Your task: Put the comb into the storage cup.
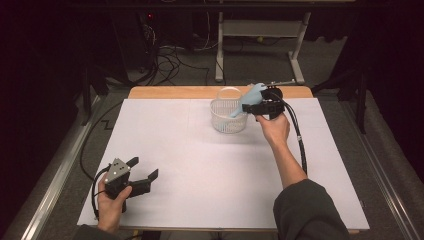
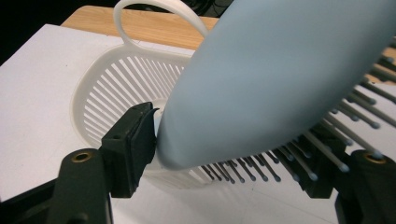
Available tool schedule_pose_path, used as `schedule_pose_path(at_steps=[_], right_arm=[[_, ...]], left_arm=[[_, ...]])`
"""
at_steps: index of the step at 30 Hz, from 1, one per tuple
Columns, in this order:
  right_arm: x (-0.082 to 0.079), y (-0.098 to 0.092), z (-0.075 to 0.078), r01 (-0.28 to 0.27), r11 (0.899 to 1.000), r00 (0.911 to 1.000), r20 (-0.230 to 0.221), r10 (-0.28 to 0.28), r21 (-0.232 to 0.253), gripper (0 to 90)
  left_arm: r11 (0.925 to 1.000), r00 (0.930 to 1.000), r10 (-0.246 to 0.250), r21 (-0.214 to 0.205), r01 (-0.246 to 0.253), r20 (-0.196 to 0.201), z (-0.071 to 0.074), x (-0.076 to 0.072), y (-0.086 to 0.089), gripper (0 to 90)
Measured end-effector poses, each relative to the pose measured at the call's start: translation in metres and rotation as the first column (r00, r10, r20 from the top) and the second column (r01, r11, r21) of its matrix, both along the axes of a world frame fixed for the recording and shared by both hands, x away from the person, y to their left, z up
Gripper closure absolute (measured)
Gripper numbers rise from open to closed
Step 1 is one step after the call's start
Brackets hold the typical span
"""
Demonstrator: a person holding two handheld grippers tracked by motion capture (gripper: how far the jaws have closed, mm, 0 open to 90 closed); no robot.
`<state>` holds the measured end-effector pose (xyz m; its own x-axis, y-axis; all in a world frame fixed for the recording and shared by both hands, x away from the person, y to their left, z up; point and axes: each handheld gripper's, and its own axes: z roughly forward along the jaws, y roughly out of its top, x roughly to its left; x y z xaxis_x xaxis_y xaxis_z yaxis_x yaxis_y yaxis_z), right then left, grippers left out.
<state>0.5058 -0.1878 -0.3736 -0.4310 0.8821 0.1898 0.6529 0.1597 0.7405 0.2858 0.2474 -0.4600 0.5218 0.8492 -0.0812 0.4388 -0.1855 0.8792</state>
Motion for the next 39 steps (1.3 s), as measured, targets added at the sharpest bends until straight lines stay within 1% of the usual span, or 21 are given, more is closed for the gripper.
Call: schedule_pose_path(at_steps=[8,14,23,30,39], right_arm=[[-0.009,-0.006,0.003,-0.001,1.000,0.9995,0.030,0.001,0.003,31.2],[-0.016,-0.007,0.006,-0.016,1.000,0.9985,0.052,0.017,-0.020,31.1],[-0.024,-0.013,0.009,-0.018,1.000,0.9974,0.070,0.018,-0.006,31.3],[-0.028,-0.015,0.012,-0.028,1.000,0.9960,0.085,0.029,-0.006,31.3],[-0.036,-0.021,0.015,-0.030,1.000,0.9935,0.110,0.030,0.003,31.5]], left_arm=[[1.0000,1.0000,0.001,-0.007,-0.001,-0.001,0.000,0.001,0.000,15.9],[1.0000,1.0000,0.003,-0.006,-0.003,-0.002,0.000,0.001,0.000,15.9],[0.9999,1.0000,0.007,-0.008,-0.007,-0.002,0.000,0.001,0.001,15.9],[0.9999,1.0000,0.009,-0.011,-0.009,-0.003,0.000,0.001,0.001,15.9],[0.9999,1.0000,0.008,-0.010,-0.008,-0.002,0.000,0.002,0.001,15.9]])
